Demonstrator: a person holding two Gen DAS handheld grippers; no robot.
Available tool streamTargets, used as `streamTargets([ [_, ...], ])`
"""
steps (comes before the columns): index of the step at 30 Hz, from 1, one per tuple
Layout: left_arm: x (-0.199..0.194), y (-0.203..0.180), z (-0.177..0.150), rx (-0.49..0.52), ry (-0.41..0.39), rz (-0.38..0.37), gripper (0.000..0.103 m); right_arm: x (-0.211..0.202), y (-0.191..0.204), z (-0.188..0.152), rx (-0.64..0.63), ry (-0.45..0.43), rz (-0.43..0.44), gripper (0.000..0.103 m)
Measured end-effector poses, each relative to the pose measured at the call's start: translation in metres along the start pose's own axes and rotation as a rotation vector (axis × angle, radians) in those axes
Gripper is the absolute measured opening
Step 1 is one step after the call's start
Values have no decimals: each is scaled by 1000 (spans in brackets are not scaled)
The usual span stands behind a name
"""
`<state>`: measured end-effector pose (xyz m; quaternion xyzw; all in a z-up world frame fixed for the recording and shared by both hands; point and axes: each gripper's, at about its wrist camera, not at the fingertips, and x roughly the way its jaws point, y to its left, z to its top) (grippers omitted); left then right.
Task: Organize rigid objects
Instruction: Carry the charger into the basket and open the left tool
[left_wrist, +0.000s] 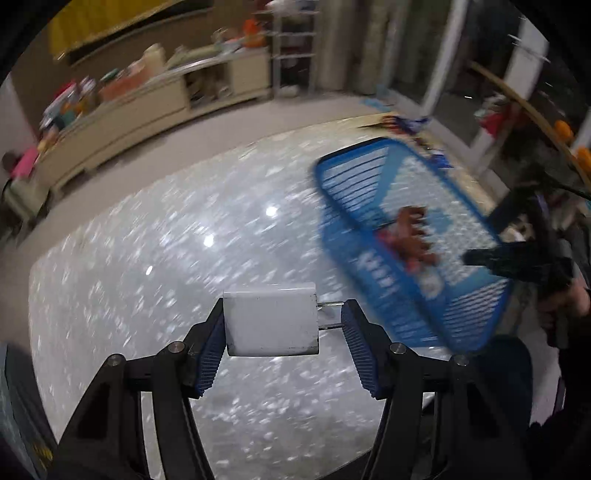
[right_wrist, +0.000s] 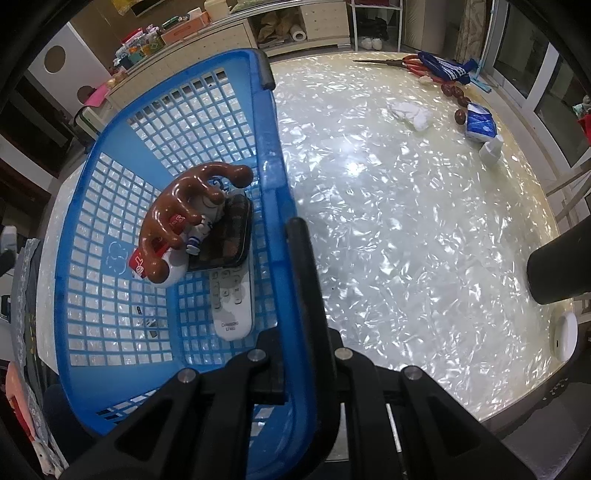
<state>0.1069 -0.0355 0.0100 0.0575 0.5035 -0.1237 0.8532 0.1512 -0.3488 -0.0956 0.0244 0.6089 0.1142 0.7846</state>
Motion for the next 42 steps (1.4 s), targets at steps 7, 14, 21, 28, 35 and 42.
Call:
streamTargets([
  [7,9,-65,20,166,-23,-78,64,-4,-3,1,12,-12,13,7],
  [14,37,-111,35,296,-53,-102,64,-4,-6,1,17,-14,28,7],
  [21,76,-132,51,312,4,-152,64,-1,-8,0,23,-13,38,7],
  [28,106,-145,62,340,56,-152,64,-4,-8,0,25,-20,47,7],
  [35,133,-145,64,341,121,-120,64,-6,-10,0,30,-25,52,7],
  [42,148,-145,66,344,154,-114,64,-4,-9,0,26,-20,48,7],
])
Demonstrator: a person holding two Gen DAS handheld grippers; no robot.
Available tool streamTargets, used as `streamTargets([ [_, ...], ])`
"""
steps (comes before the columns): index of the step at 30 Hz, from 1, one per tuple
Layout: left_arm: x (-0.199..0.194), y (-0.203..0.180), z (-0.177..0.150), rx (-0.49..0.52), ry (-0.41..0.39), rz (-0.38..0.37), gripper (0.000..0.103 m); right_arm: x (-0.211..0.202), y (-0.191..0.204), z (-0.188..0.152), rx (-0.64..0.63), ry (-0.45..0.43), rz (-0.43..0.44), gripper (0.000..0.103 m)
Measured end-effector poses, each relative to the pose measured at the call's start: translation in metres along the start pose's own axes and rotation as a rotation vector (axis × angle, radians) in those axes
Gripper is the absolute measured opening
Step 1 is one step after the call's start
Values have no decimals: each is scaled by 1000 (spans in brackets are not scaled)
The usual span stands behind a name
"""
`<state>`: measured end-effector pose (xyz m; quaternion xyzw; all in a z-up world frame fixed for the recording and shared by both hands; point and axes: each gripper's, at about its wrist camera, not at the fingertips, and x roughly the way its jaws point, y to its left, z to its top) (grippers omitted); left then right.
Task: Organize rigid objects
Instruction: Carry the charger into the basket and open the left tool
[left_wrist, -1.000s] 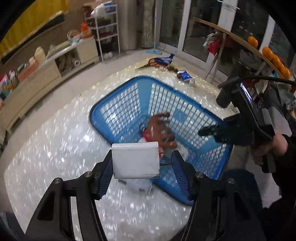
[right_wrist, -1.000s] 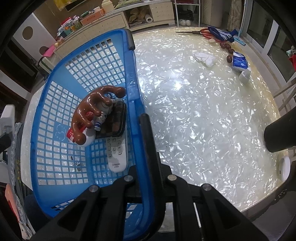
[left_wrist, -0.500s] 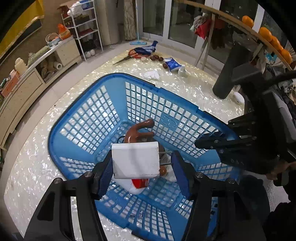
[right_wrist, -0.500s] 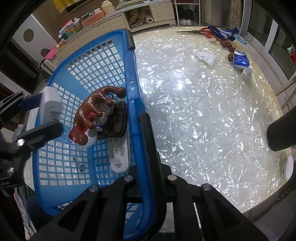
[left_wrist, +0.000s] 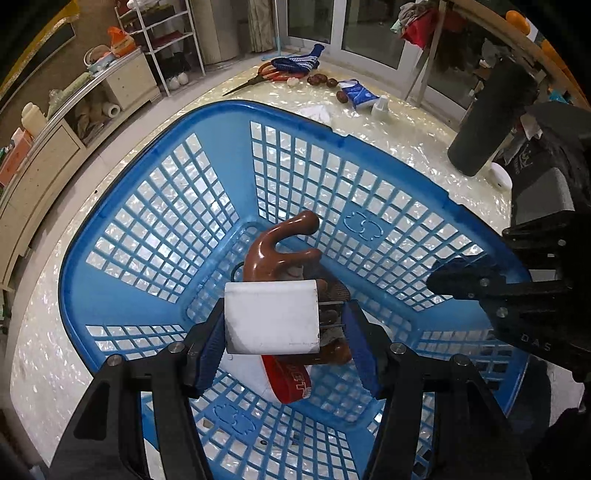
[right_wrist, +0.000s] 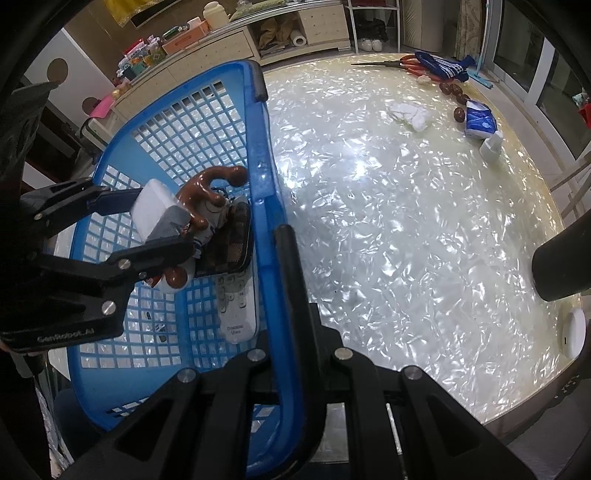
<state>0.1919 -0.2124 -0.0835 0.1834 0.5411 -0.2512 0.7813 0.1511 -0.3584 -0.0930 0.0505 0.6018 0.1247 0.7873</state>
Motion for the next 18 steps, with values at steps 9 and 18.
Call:
streamTargets([
  [9,1,0,-1,11,13,-1,65,5,1,-1,-10,14,-10,7],
  [18,6,2,1,12,24,28,82,6,1,0,-11,15,-9,7],
])
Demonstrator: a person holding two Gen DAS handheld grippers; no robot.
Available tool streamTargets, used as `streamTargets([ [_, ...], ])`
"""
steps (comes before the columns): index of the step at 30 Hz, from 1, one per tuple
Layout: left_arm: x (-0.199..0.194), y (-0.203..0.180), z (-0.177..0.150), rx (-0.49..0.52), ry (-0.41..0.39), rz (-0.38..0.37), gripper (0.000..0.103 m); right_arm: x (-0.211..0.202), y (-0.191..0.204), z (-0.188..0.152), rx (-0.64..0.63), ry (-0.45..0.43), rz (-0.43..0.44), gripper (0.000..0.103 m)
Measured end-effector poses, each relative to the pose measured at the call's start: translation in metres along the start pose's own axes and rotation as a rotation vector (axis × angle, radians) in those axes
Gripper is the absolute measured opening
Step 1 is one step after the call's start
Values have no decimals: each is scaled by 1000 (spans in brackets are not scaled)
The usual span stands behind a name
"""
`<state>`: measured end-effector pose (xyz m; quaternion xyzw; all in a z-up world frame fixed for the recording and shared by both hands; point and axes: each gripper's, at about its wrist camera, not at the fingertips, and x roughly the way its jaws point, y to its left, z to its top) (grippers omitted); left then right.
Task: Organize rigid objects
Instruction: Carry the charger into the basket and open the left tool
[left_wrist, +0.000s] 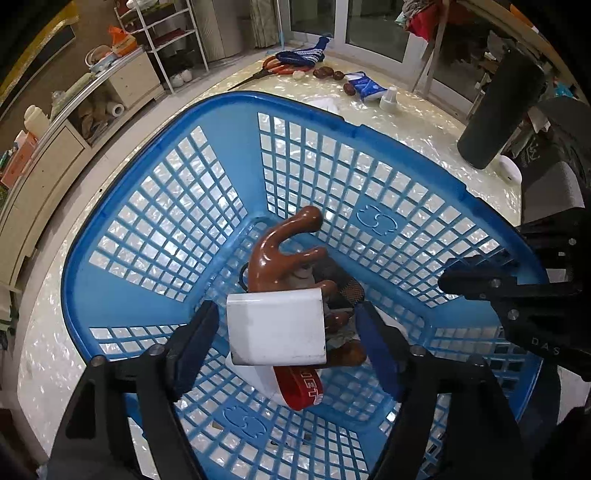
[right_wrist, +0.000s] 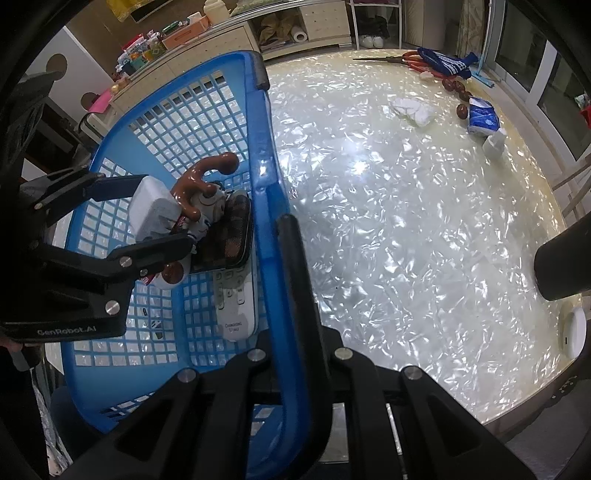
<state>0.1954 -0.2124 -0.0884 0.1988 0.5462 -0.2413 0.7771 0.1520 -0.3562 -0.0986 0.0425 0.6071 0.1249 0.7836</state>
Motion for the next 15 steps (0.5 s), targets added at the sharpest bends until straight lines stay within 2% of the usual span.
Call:
streamTargets([
  [4,-5,-1,0,14,-3,-7,89,-1,-1,0,1,-2,1,7],
  [7,-11,0,1,21,-11,27,90,-1,-2,0,2,-4,3,7],
  [12,-36,9,2,-3,-38,23,90,-3,-2,0,2,-7,4,7],
  [15,-58,15,-1,-11,-57,29,101,-2,-1,1,-2,-5,4,7],
])
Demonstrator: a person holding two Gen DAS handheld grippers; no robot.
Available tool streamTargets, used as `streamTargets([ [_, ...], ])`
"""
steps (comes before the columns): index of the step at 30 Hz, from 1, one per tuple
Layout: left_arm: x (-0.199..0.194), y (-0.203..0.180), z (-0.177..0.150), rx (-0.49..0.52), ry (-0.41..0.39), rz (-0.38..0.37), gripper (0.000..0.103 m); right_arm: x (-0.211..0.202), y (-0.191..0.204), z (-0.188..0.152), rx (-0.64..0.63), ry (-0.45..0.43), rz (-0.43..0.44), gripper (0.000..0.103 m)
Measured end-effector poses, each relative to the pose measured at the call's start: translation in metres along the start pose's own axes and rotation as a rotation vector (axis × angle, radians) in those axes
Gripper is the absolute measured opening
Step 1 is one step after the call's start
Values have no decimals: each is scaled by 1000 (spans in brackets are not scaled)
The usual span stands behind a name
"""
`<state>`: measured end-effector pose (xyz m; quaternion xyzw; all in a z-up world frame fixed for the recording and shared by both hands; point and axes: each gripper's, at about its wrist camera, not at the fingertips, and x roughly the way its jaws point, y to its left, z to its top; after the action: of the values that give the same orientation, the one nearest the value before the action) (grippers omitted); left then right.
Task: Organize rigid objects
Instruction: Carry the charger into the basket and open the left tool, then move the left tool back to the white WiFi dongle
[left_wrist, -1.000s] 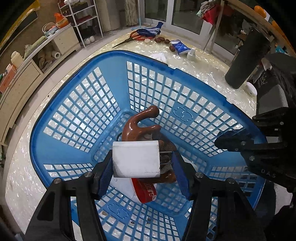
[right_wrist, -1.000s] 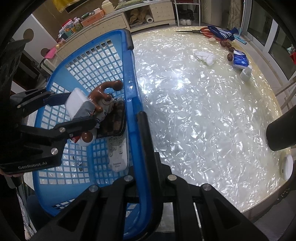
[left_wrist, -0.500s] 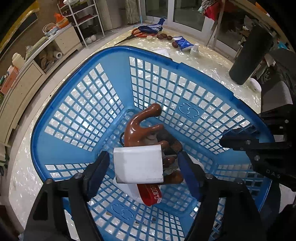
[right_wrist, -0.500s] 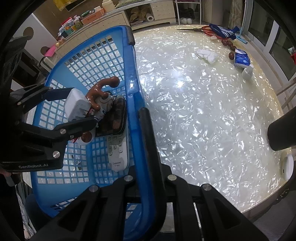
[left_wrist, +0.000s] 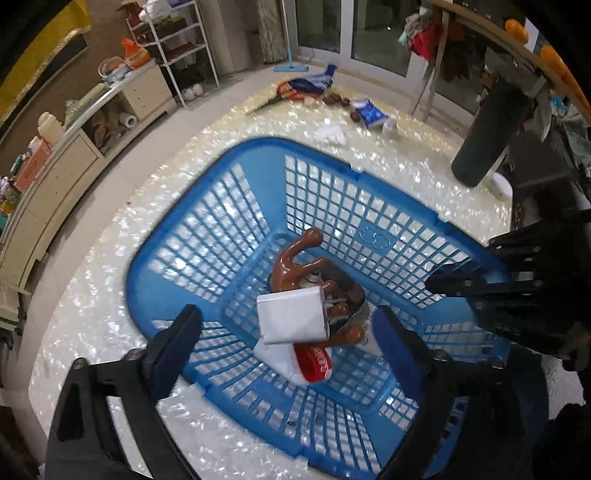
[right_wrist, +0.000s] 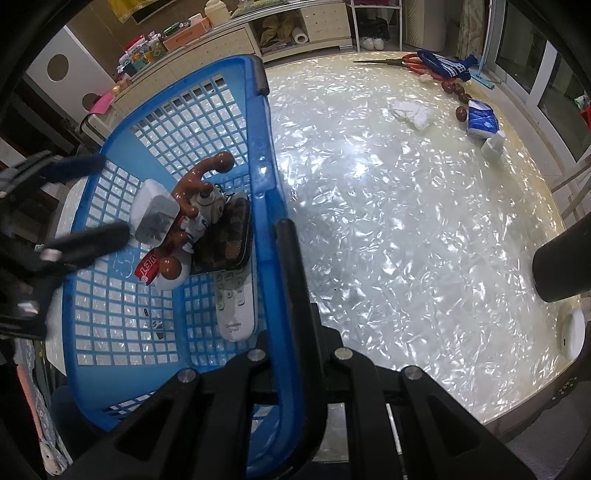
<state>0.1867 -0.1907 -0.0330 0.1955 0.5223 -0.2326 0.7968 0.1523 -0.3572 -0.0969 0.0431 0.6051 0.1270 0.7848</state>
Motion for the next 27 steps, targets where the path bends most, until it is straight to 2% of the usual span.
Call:
streamTargets([
  [2,-12,5,-2,-13,21,0,103,1,1,0,-7,5,0,7],
  [6,-39,21,-10,-57,0,31,103,2,4,1,-12,4,-10,7],
  [14,-88,72,-49,-223,-36,85,103,1,8,1,-23,3,-22,7],
  [19,-88,99,-89,-325,-1,111,103,0,11,0,-31,3,-31,7],
  [24,-69,115,-126,-429,53,91,103,0,10,1,-33,4,-34,7],
  [27,-50,117,-144,-503,86,42,103,-1,9,2,-32,5,-32,7],
])
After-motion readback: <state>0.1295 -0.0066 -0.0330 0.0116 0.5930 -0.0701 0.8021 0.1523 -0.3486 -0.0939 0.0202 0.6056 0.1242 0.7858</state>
